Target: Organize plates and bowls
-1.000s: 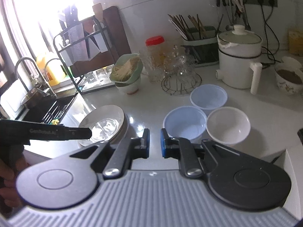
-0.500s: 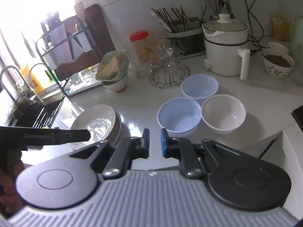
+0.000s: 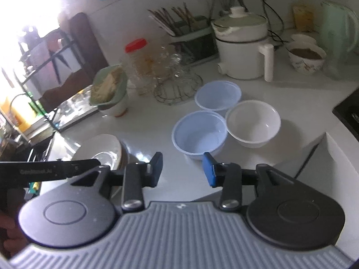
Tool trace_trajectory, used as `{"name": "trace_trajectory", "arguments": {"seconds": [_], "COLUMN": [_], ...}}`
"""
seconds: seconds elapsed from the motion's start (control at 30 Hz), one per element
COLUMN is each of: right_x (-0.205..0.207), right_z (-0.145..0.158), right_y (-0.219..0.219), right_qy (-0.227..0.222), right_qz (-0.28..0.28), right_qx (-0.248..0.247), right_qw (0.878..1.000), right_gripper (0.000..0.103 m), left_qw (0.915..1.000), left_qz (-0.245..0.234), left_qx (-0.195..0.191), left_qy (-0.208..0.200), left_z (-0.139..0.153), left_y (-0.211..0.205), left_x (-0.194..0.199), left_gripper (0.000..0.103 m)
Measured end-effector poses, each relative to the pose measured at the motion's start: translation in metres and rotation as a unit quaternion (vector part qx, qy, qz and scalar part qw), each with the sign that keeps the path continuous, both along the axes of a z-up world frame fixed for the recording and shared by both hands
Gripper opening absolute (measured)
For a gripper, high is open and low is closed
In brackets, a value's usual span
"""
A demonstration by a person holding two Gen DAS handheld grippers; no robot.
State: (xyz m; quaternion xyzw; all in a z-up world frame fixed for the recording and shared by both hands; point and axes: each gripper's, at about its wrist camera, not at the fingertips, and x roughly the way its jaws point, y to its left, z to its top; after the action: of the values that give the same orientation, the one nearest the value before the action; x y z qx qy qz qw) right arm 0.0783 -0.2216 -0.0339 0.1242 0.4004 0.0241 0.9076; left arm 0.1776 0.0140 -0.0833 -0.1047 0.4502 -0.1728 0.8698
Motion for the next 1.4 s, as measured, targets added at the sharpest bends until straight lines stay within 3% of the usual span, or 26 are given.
{"name": "trace_trajectory", "arguments": {"seconds": [0.3, 0.5, 0.7, 0.9, 1.2, 1.4], "right_x": [0.026, 0.054, 0.072, 0.084, 0.113, 0.125], "right_z": [-0.028, -0.051, -0.072, -0.078, -0.098, -0.114], "right_y": [-0.014, -0.032, -0.043, -0.051, -0.058, -0.058], "right_qy": [0.030, 0.058, 0.080, 0.080, 0.120, 0.143], "right_qz": [-0.041, -0.056, -0.086, -0.104, -0.099, -0.090], "right_qx": [0.029, 0.046, 0.071, 0.072, 0.062, 0.078], "right_qw": [0.998, 0.996, 0.991, 0.989, 0.986, 0.982], "right_gripper": [0.042, 0.042, 0.042, 0.042, 0.036, 0.024], "left_qw": [0.9991, 0.9986, 0.9973, 0.9962, 0.9944, 0.9923], "left_qz": [-0.036, -0.004, -0.022, -0.037, -0.029, -0.026], "left_qx": [0.010, -0.026, -0.014, -0.011, -0.019, -0.020], "left_qy": [0.021, 0.046, 0.068, 0.078, 0.100, 0.119], "left_z": [-0.026, -0.043, -0.063, -0.075, -0.092, -0.101], "left_y": [-0.031, -0.047, -0.069, -0.086, -0.092, -0.092], "left_x": [0.055, 0.092, 0.124, 0.147, 0.171, 0.180], "left_gripper": [0.053, 0.053, 0.053, 0.053, 0.051, 0.034]}}
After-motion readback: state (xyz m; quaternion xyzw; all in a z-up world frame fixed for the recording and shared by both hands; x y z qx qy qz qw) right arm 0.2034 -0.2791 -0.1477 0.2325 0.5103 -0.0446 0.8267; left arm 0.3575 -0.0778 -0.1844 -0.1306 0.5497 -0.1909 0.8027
